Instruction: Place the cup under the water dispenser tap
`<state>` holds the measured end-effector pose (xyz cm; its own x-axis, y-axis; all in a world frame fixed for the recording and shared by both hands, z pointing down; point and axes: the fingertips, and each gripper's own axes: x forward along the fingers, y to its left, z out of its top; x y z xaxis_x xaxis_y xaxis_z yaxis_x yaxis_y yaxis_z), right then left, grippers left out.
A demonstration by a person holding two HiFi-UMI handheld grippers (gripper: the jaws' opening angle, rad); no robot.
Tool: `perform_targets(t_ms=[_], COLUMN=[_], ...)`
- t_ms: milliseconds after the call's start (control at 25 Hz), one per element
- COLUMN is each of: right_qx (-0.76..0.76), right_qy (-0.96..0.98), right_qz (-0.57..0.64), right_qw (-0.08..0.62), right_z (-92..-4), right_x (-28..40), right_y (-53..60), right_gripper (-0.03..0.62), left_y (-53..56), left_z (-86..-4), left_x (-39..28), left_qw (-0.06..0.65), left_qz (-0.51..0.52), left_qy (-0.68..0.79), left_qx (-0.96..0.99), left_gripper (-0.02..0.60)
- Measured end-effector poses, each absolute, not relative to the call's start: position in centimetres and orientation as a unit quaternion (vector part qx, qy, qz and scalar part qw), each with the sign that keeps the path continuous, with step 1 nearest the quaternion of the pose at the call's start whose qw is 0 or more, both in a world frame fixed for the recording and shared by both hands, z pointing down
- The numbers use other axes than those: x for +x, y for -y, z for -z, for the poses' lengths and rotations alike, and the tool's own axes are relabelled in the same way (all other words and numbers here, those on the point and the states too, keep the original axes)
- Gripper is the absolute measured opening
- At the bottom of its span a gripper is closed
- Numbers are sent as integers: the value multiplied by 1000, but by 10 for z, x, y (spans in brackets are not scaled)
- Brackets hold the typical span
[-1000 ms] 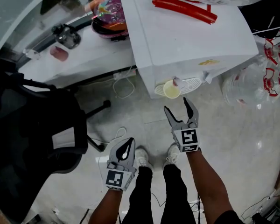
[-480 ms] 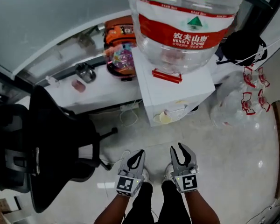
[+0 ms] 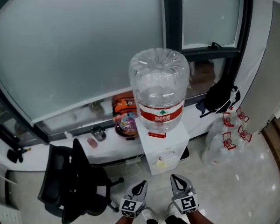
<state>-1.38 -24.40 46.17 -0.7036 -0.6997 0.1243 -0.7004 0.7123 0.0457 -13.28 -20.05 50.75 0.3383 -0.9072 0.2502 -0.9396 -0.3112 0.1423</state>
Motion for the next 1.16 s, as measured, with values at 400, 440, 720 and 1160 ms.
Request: perform_targets(t_ms=[400, 440, 720, 1160], right_qx=[394, 394, 381, 371], right_qy=[918, 918, 924, 926], right_qz=[29, 33, 37, 74], right_qw=[45, 39, 8, 15], right_z=[-401, -396, -363, -357], right_x=[-15, -16, -20, -19], right_y=[274, 274, 276, 285], right_gripper=[0, 0, 0, 0], left_y=[225, 227, 229, 229], left_z=[-448, -443, -431, -430], left_x=[-128, -131, -132, -124], left_qw=[98, 94, 69, 61], left_qz=[-22, -18, -22, -29], left_qy=[563, 564, 560, 559], left_qx=[821, 820, 825, 827], left_gripper=[17, 17, 17, 17])
